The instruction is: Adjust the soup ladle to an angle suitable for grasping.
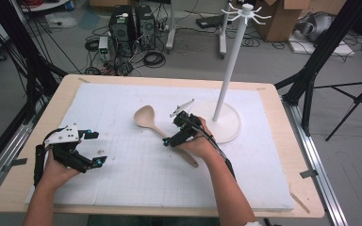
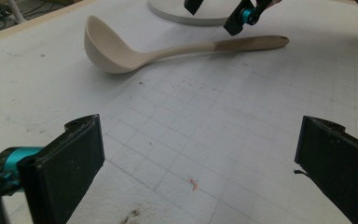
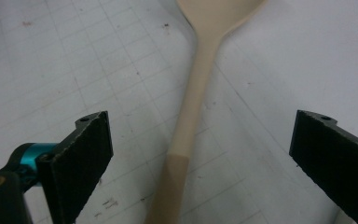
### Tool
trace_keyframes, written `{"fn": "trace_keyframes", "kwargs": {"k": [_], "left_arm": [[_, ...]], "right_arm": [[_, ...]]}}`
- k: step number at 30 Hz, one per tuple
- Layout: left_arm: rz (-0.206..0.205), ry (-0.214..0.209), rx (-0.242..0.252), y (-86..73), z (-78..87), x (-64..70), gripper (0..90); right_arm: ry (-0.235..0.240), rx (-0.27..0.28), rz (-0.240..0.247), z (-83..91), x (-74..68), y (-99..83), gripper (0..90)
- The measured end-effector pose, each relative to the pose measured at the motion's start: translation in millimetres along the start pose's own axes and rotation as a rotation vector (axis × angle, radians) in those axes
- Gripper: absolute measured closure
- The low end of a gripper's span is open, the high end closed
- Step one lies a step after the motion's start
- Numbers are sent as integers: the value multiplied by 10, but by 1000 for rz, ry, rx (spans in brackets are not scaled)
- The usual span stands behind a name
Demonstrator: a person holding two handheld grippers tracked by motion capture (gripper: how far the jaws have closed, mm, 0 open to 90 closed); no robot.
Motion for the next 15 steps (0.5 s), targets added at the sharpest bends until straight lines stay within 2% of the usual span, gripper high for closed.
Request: {"fn": "trace_keyframes", "kwargs": {"k": [2,3,7,11,15], "left_arm": [[0,2,2,1,2,0,17],[-1,1,1,1,5,-2,17],[-1,3,-1,1,13,-4,17],[-1,4,0,2,12,-6,17],[0,3,2,2,9,-3,17]], "right_arm": [[9,-15,6,-34,-13,-1,90],[10,-37,10,-57,-24,-4,150],[7,-71,10,-92,-31,-18,161],[-1,-122,6,-121,-27,-50,255],[3,-130,1,-119,-31,-51,317]]}}
Point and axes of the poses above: each handheld gripper's, and its own axes: z roughly backward along the jaws, y roughly out of its top, x roughly to its right, the point moved 2 cm from there along -z, roughly forward along the jaws, and after that the axes turned 7 degrees about x, right-handed, at the moved point
